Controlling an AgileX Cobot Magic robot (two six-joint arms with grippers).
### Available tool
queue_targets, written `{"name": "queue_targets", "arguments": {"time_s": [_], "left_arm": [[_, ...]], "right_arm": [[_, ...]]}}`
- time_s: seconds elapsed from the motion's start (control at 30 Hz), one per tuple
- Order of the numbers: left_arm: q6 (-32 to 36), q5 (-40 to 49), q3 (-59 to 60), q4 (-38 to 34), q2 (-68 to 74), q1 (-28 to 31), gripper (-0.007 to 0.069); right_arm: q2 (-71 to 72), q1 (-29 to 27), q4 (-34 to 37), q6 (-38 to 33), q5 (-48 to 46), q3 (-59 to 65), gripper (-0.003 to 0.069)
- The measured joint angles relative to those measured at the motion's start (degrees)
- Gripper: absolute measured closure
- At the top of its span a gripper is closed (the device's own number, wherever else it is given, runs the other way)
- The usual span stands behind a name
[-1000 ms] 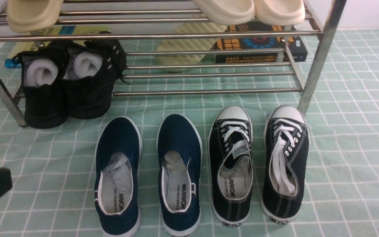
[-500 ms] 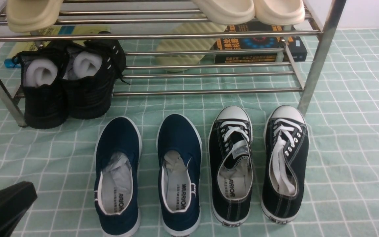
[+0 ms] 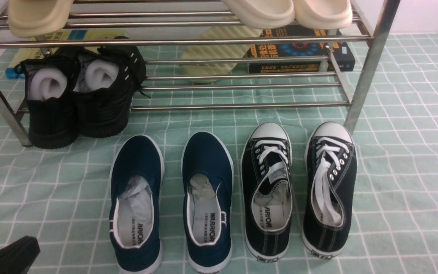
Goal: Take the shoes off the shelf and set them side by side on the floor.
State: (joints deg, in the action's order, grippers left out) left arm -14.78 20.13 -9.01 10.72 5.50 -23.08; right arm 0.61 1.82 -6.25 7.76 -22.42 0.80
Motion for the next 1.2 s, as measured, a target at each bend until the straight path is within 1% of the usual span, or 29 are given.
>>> {"name": "queue_targets", "arguments": {"time_s": [0.03, 0.1, 0.2, 0.27, 0.33, 0.5, 0.67, 1.2], "left_arm": [[-0.1, 0.1, 0.9, 0.2, -1.4, 0.7, 0.0602], [-0.5, 0.2, 3.4, 0.2, -5.3, 4.8, 0.0598], [-0.5, 0.2, 5.4, 0.2, -6.1, 10.3, 0.0592], [-0.5, 0.0, 6.8, 0.2, -6.1, 15.3, 0.0592], [-0.6, -0.2, 8.2, 0.2, -6.1, 18.4, 0.0592], [-0.5, -0.2, 10.4, 0.0, -6.1, 23.4, 0.0589], [0.5, 0.3, 10.4, -0.1, -6.1, 25.5, 0.0585], [0.9, 0.5, 10.3, -0.3, -6.1, 25.6, 0.0571]], "right_arm": [[0.0, 0.0, 0.0, 0.0, 0.0, 0.0, 0.0580], [0.0, 0.0, 0.0, 0.0, 0.0, 0.0, 0.0578], [0.0, 0.0, 0.0, 0.0, 0.0, 0.0, 0.0578], [0.0, 0.0, 0.0, 0.0, -0.1, 0.0, 0.0574], [0.0, 0.0, 0.0, 0.0, -0.1, 0.0, 0.0571], [0.0, 0.0, 0.0, 0.0, -0.1, 0.0, 0.0565], [0.0, 0.0, 0.0, 0.0, -0.1, 0.0, 0.0558], [0.0, 0.0, 0.0, 0.0, -0.1, 0.0, 0.0540]]}}
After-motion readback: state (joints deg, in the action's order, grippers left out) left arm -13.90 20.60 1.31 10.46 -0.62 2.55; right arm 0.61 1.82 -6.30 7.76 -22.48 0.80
